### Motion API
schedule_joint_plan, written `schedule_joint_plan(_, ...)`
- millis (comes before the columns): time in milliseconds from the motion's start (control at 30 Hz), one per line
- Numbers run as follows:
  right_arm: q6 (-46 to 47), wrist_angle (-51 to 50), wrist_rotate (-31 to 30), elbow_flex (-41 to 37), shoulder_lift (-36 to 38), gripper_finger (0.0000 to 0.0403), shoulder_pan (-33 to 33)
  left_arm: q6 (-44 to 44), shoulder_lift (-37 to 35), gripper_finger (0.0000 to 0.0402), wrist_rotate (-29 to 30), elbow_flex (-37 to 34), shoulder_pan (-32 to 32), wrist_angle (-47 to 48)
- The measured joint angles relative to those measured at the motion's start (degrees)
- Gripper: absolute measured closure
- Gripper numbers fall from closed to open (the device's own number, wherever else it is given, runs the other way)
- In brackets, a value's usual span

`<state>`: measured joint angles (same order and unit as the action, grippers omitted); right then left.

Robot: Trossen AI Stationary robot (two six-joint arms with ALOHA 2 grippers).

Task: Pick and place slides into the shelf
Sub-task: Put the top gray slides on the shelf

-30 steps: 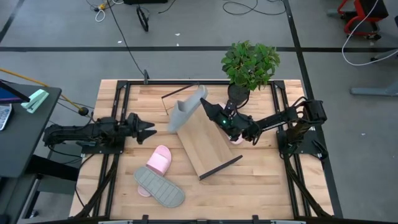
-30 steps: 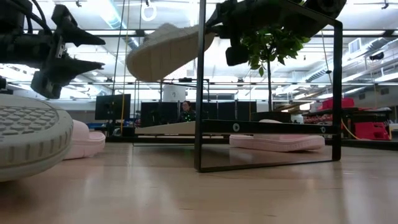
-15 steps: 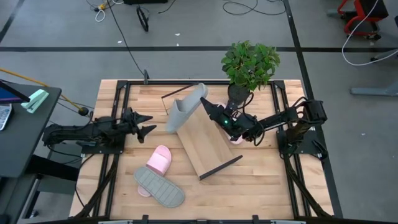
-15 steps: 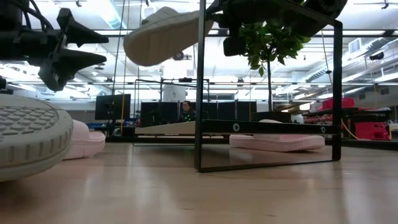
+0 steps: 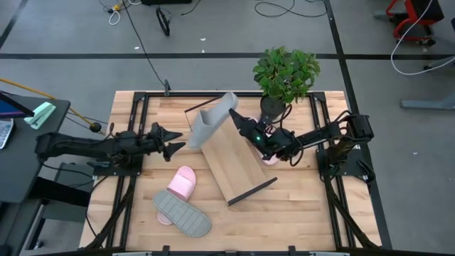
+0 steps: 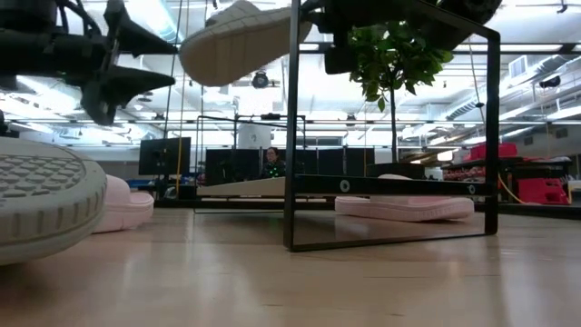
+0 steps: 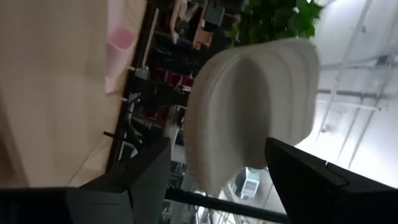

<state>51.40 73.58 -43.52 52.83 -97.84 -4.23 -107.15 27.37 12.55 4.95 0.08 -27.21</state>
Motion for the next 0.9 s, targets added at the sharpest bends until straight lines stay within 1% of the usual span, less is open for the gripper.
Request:
schedule_joint_plan(167, -3.73, -0.21, 1.11, 2.61, 0.00, 0.0386, 0.11, 1.38, 8.17, 0.0137, -0.32, 0.09, 0.00, -11.65)
schedule_joint_plan(333, -4.48, -0.30, 1.44, 3.20, 0.00, 0.0386, 0.37, 2.83, 14.83, 0.0143, -0.15, 0.87, 0.00, -18.65)
schedule_joint_plan(500, -4.44, -0.43, 1.53, 3.20, 0.00, 0.0386, 0.37, 6.12, 19.72, 0.0153, -0.14, 5.02, 0.00, -19.73)
schedule_joint_plan(600, -4.93, -0.39, 1.55, 3.20, 0.00, 0.0386, 0.37, 8.98, 21.91, 0.0166, -0.32, 7.39, 0.00, -19.75)
schedule_joint_plan(900, -6.00, -0.37, 1.20, 3.20, 0.00, 0.0386, 0.37, 8.84, 22.43, 0.0226, -0.32, 8.11, 0.00, -19.72)
